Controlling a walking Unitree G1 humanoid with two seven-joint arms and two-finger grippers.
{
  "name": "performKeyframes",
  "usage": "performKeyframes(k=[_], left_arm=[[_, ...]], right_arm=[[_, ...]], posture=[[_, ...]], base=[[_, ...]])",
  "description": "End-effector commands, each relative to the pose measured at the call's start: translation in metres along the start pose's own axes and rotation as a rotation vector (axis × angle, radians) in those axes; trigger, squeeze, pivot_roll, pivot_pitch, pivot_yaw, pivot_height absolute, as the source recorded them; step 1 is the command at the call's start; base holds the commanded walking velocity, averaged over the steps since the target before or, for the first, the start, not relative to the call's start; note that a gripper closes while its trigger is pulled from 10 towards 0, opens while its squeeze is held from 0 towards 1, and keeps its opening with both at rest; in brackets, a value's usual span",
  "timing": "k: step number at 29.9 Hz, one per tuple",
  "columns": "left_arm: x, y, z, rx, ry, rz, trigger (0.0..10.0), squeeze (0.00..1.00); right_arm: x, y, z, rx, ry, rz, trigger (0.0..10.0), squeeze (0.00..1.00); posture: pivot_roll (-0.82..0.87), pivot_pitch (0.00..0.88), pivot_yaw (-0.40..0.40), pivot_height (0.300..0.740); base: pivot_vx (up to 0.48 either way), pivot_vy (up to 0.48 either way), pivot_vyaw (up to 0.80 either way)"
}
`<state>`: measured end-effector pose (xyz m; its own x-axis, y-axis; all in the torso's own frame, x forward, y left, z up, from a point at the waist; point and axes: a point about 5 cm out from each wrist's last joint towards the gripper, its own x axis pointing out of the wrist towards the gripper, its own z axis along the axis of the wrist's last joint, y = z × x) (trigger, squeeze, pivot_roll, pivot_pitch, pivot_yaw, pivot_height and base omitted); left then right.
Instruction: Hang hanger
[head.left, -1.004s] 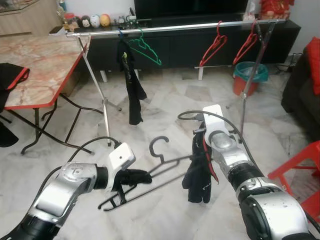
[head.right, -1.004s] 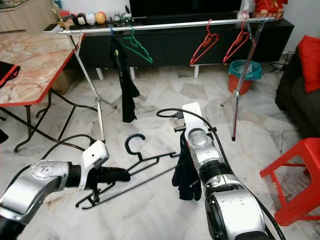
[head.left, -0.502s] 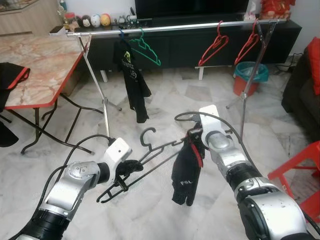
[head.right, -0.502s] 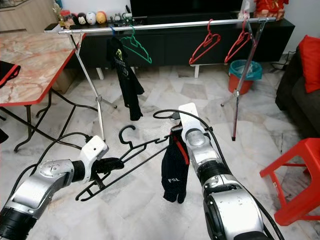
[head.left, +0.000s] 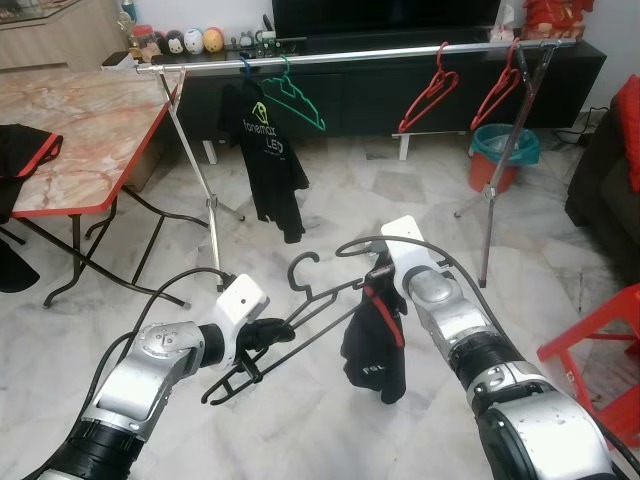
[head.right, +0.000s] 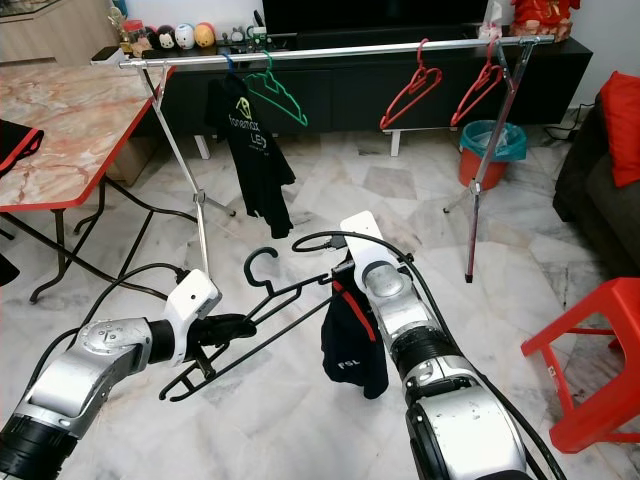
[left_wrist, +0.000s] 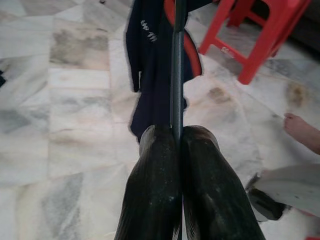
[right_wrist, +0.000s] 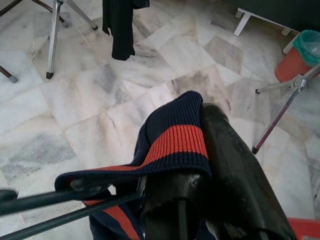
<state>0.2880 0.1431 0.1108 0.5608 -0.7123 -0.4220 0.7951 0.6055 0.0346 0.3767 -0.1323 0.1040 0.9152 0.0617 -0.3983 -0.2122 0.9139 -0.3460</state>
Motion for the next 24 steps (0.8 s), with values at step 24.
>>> performKeyframes(k=[24], left_arm=[[0.004, 0.017, 0.005, -0.052, -0.016, 0.173, 10.0, 0.00]], right_arm=[[-0.009, 0.004, 0.016, 0.013, -0.039, -0.013, 10.0, 0.00]], posture=[[-0.06, 0.001, 0.064, 0.740]], base=[[0.000, 0.000, 0.00]])
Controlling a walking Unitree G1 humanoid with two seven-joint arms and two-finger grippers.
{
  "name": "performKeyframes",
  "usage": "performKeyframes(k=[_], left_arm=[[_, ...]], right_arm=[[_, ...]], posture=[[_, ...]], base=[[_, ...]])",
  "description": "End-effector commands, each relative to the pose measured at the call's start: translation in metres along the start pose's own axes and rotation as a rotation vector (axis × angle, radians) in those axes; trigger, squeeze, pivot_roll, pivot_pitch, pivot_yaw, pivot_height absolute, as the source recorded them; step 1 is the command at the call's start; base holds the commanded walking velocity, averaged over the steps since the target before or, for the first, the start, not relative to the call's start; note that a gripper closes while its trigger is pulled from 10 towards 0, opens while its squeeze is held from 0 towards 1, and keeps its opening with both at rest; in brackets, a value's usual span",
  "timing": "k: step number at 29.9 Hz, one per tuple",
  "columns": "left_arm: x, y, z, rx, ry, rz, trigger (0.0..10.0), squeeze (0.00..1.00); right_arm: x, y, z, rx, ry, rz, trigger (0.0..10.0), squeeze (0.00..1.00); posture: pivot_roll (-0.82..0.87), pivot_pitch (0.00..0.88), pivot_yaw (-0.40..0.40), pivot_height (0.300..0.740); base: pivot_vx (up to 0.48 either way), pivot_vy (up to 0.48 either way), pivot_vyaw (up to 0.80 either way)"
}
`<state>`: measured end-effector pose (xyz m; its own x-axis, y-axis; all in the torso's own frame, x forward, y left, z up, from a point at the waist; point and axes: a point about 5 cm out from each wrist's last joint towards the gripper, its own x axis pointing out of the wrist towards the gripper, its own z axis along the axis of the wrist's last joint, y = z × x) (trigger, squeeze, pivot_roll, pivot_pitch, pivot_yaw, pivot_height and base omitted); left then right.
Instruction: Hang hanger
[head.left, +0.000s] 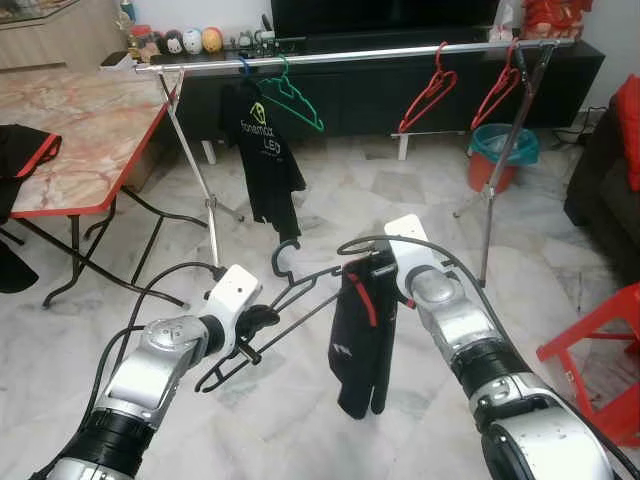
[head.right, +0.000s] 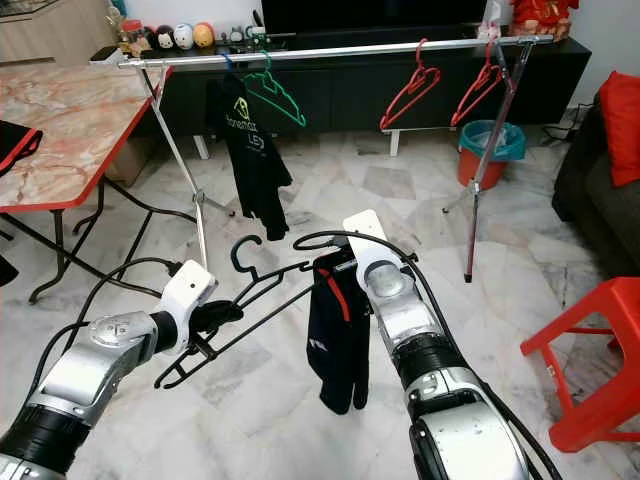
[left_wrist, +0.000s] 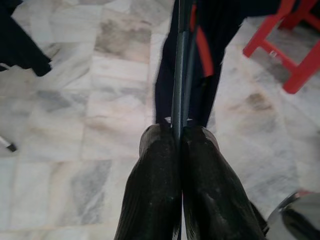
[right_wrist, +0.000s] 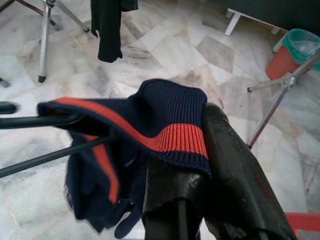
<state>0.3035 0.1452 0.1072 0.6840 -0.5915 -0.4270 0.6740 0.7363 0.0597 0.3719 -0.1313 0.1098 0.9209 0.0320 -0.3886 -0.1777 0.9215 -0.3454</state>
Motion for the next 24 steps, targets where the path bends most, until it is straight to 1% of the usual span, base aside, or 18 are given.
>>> performKeyframes(k=[1, 6, 7, 10, 11, 13, 14, 15, 16, 19, 24], left_arm=[[-0.003, 0.000, 0.007, -0.002, -0.044, -0.027, 10.0, 0.00], [-0.003, -0.005, 0.008, -0.002, -0.049, -0.069, 10.0, 0.00], [-0.005, -0.010, 0.010, -0.006, -0.070, -0.123, 10.0, 0.00], [-0.007, -0.015, 0.012, -0.002, -0.087, -0.177, 10.0, 0.00], [-0.007, -0.015, 0.012, -0.002, -0.087, -0.177, 10.0, 0.00], [-0.013, -0.020, 0.014, -0.005, -0.102, -0.261, 10.0, 0.00], [-0.014, -0.021, 0.014, -0.005, -0.103, -0.275, 10.0, 0.00], [-0.014, -0.021, 0.014, -0.005, -0.103, -0.275, 10.0, 0.00], [-0.019, -0.024, 0.014, 0.006, -0.099, -0.327, 10.0, 0.00], [-0.024, -0.027, 0.012, 0.010, -0.087, -0.383, 10.0, 0.00], [-0.028, -0.028, 0.010, 0.027, -0.063, -0.434, 10.0, 0.00]], right_arm=[[-0.003, 0.006, 0.014, -0.006, -0.046, 0.033, 10.0, 0.00], [-0.004, 0.009, 0.017, -0.014, -0.054, 0.053, 10.0, 0.00], [-0.006, 0.011, 0.022, -0.021, -0.068, 0.072, 10.0, 0.00], [-0.008, 0.015, 0.026, -0.024, -0.079, 0.092, 10.0, 0.00], [-0.008, 0.015, 0.026, -0.024, -0.079, 0.092, 10.0, 0.00], [-0.009, 0.015, 0.027, -0.030, -0.080, 0.104, 10.0, 0.00], [-0.010, 0.015, 0.027, -0.034, -0.081, 0.105, 10.0, 0.00], [-0.010, 0.015, 0.027, -0.034, -0.081, 0.105, 10.0, 0.00], [-0.010, 0.014, 0.027, -0.052, -0.085, 0.112, 10.0, 0.00], [-0.011, 0.013, 0.028, -0.070, -0.088, 0.118, 10.0, 0.00], [-0.013, 0.015, 0.029, -0.109, -0.093, 0.152, 10.0, 0.00]], posture=[[-0.06, 0.001, 0.064, 0.740], [-0.06, 0.002, 0.065, 0.740], [-0.06, 0.002, 0.065, 0.740], [-0.06, 0.003, 0.066, 0.740], [-0.06, 0.003, 0.066, 0.740], [-0.06, 0.003, 0.067, 0.740], [-0.06, 0.003, 0.067, 0.740], [-0.06, 0.003, 0.067, 0.740], [-0.06, 0.005, 0.068, 0.740], [-0.06, 0.004, 0.068, 0.740], [-0.06, 0.004, 0.069, 0.740]], base=[[0.000, 0.000, 0.00], [0.000, 0.000, 0.00], [0.000, 0.000, 0.00], [0.000, 0.000, 0.00], [0.000, 0.000, 0.00], [0.000, 0.000, 0.00], [0.000, 0.000, 0.00], [0.000, 0.000, 0.00], [0.000, 0.000, 0.00], [0.000, 0.000, 0.00], [0.000, 0.000, 0.00]])
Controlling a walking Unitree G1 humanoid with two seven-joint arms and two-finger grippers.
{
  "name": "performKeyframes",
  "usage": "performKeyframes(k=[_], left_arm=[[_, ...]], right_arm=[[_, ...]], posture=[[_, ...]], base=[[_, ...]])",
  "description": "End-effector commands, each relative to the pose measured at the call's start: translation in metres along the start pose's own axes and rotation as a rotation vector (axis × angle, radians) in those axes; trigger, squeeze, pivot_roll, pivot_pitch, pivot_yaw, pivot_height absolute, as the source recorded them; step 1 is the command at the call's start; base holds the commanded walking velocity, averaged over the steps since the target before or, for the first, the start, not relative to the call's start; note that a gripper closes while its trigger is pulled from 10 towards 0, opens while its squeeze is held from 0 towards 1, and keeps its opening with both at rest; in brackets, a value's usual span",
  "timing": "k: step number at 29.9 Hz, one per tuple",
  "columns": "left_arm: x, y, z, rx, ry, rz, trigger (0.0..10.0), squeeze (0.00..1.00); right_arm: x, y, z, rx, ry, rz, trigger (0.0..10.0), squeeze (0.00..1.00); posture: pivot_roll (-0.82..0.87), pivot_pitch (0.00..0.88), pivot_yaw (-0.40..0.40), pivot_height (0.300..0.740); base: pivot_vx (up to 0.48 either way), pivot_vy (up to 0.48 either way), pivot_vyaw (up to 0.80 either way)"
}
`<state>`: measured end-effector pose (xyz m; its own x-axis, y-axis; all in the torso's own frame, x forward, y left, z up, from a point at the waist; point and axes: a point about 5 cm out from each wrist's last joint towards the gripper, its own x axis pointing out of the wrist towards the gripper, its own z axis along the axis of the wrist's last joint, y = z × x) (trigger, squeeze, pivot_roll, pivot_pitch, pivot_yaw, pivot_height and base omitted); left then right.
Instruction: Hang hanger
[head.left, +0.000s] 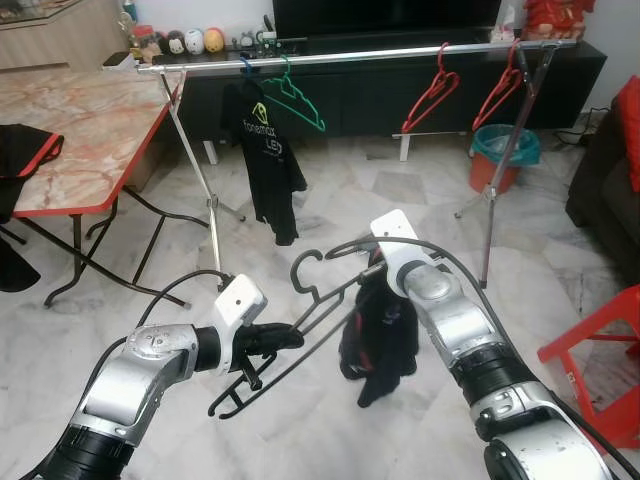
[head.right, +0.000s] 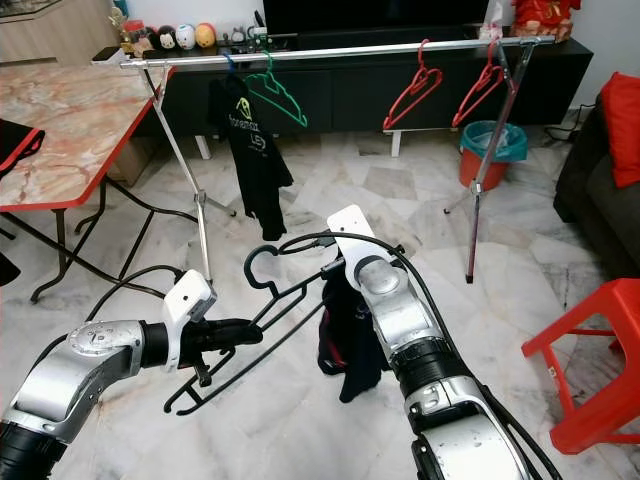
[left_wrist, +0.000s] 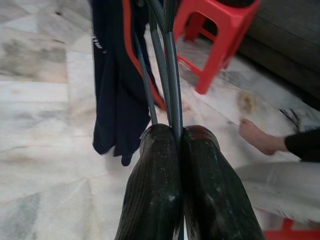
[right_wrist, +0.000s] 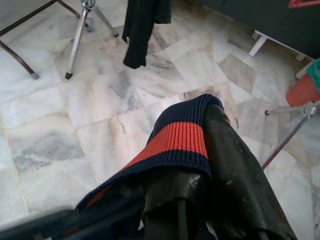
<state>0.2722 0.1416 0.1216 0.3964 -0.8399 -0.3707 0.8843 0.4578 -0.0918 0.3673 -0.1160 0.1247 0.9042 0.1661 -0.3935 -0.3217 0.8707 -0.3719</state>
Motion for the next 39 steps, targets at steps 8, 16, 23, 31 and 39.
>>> performKeyframes(k=[8, 16, 23, 31, 39], left_arm=[[0.001, -0.001, 0.001, 0.062, 0.037, 0.007, 10.0, 0.00], [0.007, 0.030, 0.006, 0.053, 0.041, 0.323, 10.0, 0.00], [0.009, 0.012, 0.012, 0.032, -0.036, 0.151, 10.0, 0.00], [0.007, 0.013, 0.009, 0.054, 0.007, 0.134, 10.0, 0.00], [0.014, 0.024, 0.014, 0.039, -0.020, 0.237, 10.0, 0.00]], right_arm=[[-0.006, 0.009, 0.017, -0.070, -0.053, 0.084, 10.0, 0.00], [-0.010, 0.012, 0.017, -0.068, -0.040, 0.075, 10.0, 0.00], [-0.012, 0.018, 0.019, -0.093, -0.064, 0.114, 10.0, 0.00], [-0.020, 0.023, 0.031, -0.126, -0.106, 0.174, 10.0, 0.00], [-0.037, 0.034, 0.040, -0.195, -0.130, 0.268, 10.0, 0.00]], posture=[[-0.06, 0.003, 0.070, 0.740], [-0.07, 0.001, 0.071, 0.740], [-0.06, 0.001, 0.074, 0.740], [-0.07, 0.002, 0.079, 0.740], [-0.07, 0.007, 0.083, 0.740]], base=[[0.000, 0.000, 0.00], [0.000, 0.000, 0.00], [0.000, 0.000, 0.00], [0.000, 0.000, 0.00], [0.000, 0.000, 0.00]])
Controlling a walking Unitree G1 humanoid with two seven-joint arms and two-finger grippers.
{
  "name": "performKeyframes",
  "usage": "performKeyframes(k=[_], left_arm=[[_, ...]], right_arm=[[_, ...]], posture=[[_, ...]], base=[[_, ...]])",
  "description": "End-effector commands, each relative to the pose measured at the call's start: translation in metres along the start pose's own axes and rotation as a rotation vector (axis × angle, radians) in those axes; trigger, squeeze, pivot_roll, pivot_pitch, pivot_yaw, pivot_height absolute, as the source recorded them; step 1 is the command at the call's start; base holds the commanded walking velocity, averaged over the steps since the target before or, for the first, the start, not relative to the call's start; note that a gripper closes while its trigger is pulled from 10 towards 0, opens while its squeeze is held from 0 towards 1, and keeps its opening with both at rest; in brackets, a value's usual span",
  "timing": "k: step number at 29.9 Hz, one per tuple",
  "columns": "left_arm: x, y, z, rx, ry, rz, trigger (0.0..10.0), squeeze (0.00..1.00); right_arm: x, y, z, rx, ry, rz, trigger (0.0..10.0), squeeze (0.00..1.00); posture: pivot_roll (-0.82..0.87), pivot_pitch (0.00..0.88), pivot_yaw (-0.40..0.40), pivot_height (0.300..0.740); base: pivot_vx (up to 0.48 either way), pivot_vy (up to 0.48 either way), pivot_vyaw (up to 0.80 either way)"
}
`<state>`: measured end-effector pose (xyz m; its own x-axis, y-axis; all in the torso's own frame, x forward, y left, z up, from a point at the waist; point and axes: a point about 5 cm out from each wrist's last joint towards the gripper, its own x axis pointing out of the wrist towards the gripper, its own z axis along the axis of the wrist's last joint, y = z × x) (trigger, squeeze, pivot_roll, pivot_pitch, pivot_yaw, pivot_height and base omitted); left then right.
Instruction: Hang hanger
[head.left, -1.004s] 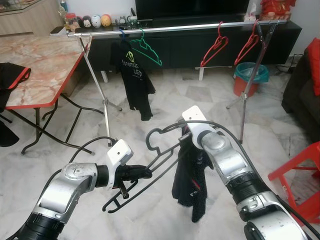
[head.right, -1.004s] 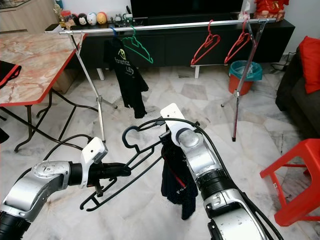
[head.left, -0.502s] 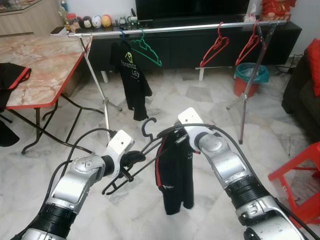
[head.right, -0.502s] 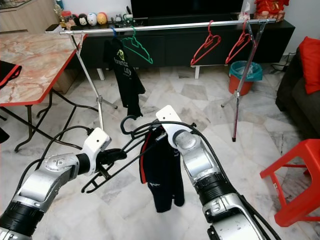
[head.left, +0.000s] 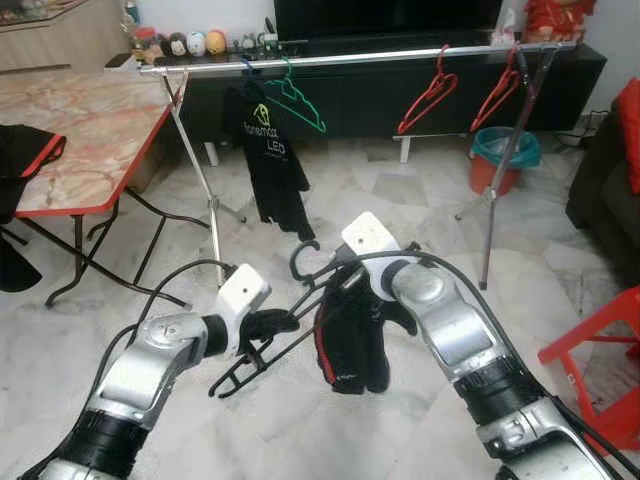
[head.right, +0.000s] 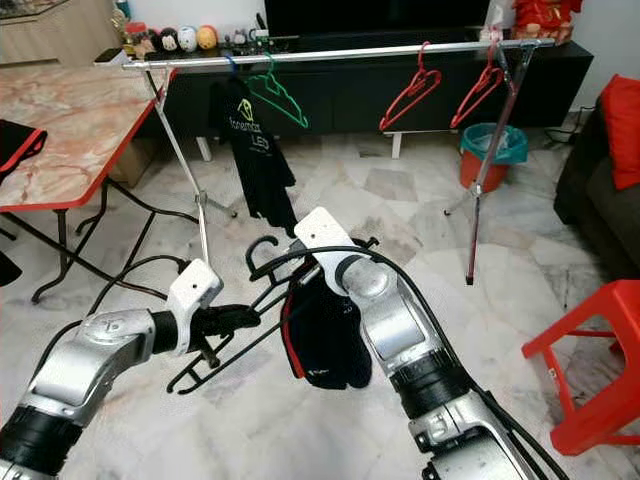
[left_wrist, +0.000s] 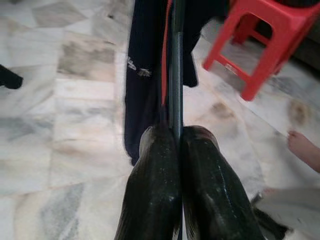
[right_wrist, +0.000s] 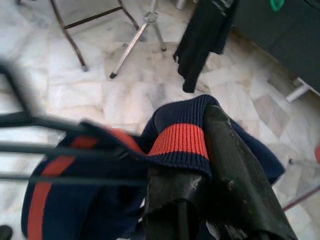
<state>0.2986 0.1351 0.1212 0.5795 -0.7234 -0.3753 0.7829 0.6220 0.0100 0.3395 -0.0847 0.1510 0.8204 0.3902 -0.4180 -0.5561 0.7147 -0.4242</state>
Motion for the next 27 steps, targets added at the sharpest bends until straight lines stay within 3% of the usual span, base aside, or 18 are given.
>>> performKeyframes(k=[1, 10, 17, 27], left_arm=[[-0.001, 0.002, 0.006, 0.013, -0.020, 0.002, 10.0, 0.00], [-0.001, -0.003, 0.007, 0.024, -0.027, -0.041, 10.0, 0.00], [0.002, 0.004, 0.012, 0.027, -0.060, 0.022, 10.0, 0.00], [0.003, 0.000, 0.021, 0.009, -0.137, 0.001, 10.0, 0.00]], right_arm=[[-0.005, 0.008, 0.013, -0.031, -0.054, 0.050, 10.0, 0.00], [-0.028, 0.026, 0.018, -0.130, -0.112, 0.263, 10.0, 0.00], [-0.036, 0.032, 0.017, -0.159, -0.113, 0.325, 10.0, 0.00], [-0.044, 0.034, 0.010, -0.165, -0.104, 0.374, 10.0, 0.00]], posture=[[-0.07, 0.008, 0.084, 0.740], [-0.07, 0.012, 0.091, 0.740], [-0.08, 0.013, 0.091, 0.740], [-0.08, 0.017, 0.086, 0.740]], base=[[0.000, 0.000, 0.00], [0.000, 0.000, 0.00], [0.000, 0.000, 0.00], [0.000, 0.000, 0.00]])
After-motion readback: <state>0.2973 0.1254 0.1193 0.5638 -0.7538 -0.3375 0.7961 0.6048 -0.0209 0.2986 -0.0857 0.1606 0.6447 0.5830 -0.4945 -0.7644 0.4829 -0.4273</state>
